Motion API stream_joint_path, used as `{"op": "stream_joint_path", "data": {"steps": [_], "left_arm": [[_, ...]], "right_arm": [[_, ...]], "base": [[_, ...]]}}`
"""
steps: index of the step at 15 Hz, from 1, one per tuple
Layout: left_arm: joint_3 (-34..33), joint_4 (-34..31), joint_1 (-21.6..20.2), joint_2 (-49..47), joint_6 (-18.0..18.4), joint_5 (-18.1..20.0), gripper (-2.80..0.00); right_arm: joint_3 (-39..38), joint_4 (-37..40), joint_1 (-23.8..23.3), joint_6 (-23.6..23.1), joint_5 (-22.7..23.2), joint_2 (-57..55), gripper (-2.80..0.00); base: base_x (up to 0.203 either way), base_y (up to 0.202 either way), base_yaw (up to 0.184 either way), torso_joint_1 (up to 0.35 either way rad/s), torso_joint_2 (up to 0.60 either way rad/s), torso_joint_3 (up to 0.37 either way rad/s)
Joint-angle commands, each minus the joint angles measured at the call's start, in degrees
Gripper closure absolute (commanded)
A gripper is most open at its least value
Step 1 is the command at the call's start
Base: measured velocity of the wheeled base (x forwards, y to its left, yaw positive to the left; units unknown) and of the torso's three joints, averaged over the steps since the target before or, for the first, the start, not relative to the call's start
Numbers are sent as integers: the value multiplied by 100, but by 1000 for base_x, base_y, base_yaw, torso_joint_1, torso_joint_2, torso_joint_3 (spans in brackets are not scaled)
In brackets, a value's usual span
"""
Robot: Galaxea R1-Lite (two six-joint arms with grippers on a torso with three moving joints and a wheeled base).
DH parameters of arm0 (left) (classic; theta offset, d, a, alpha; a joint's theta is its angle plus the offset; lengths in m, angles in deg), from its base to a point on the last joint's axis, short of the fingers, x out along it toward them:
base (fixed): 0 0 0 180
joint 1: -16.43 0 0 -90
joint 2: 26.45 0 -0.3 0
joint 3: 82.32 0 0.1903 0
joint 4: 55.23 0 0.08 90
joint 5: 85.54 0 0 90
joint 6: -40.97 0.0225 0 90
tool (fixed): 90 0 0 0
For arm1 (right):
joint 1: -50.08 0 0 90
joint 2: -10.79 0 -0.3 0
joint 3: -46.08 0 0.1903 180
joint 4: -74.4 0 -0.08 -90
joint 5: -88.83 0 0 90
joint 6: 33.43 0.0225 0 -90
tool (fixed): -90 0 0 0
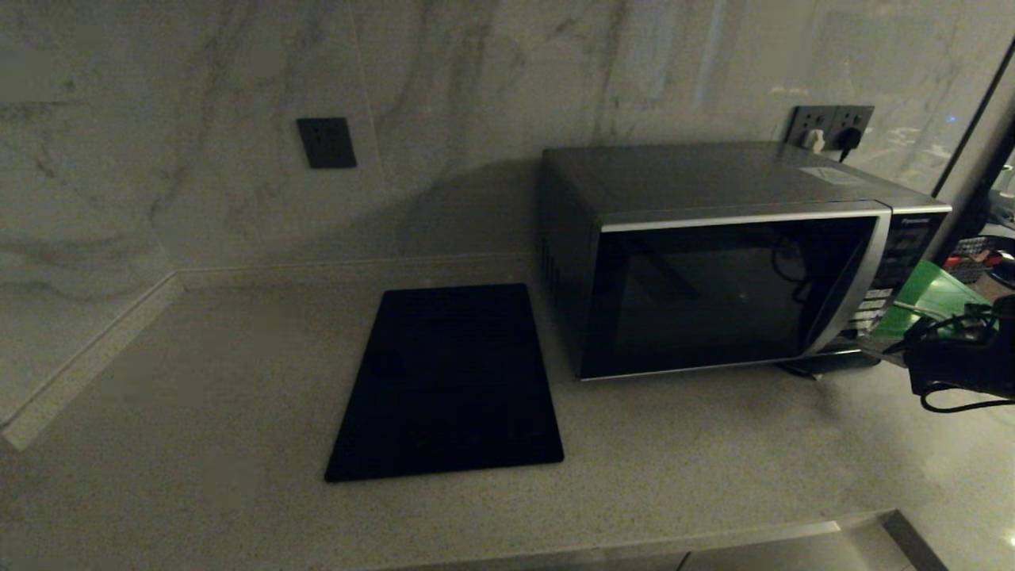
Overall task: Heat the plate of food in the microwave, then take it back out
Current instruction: Open the microwave oven
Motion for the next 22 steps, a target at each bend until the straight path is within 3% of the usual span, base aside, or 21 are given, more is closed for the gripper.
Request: {"op": "stream_joint_path", "data": {"steps": [1,22], "left_arm": [[0,2,-2,-1,-1,-5,0],[0,2,-2,-9,-1,-5,0]], "right_arm": [[33,-67,24,32,79,-90,0],[429,-85,314,190,88,-236,0]], "base": [[0,0,0,0,0,0],[0,0,0,0,0,0]]}}
